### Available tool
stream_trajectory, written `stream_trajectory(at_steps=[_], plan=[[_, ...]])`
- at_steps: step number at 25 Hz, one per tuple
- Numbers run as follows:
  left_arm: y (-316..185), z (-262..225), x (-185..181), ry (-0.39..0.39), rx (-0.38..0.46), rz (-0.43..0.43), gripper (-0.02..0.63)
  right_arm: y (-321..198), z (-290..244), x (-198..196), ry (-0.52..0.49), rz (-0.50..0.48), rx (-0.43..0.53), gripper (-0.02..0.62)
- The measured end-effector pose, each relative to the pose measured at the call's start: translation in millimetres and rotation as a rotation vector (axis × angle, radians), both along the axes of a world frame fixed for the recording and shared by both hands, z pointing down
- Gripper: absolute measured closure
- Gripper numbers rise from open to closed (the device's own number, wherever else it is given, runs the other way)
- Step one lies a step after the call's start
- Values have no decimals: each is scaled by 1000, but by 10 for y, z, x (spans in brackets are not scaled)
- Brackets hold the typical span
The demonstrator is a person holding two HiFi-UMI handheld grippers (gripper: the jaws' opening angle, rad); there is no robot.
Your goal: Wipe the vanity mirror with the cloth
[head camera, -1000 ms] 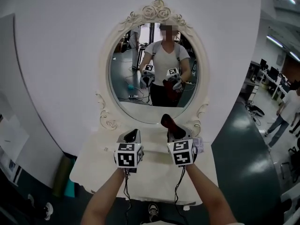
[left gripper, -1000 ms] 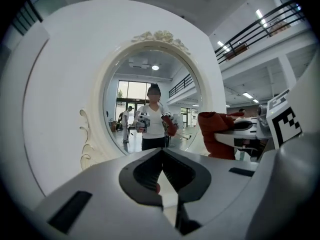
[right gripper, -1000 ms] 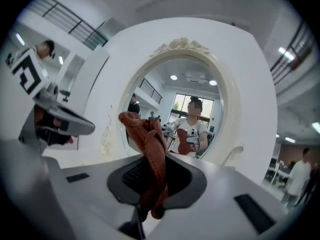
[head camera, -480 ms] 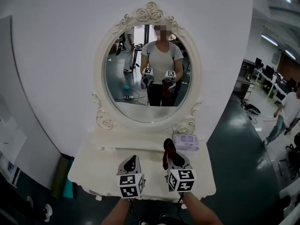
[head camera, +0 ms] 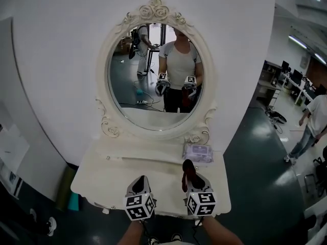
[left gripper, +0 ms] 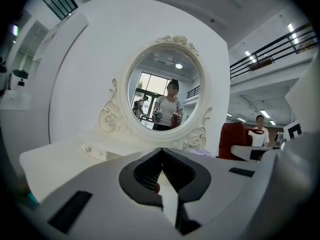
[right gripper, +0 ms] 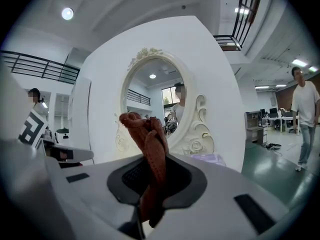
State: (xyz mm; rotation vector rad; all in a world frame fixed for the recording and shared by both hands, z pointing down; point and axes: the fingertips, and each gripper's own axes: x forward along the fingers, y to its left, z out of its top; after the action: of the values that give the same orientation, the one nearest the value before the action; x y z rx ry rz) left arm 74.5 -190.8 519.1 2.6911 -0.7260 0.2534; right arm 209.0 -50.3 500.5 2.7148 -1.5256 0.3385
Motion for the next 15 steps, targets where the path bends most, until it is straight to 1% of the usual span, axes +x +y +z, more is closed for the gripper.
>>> stream_trajectory(at_steps=[5,10,15], plan=[[77,-7,71,-33,31,2,595,2,-53,57,-33,-41,34,535],[77,-40,75,-38,41,-9,595,-56,-74,70,-45,-76,36,535],[22,-24,40,-44,37,-31,595,-122,-75,90,-60,-82,43,535]])
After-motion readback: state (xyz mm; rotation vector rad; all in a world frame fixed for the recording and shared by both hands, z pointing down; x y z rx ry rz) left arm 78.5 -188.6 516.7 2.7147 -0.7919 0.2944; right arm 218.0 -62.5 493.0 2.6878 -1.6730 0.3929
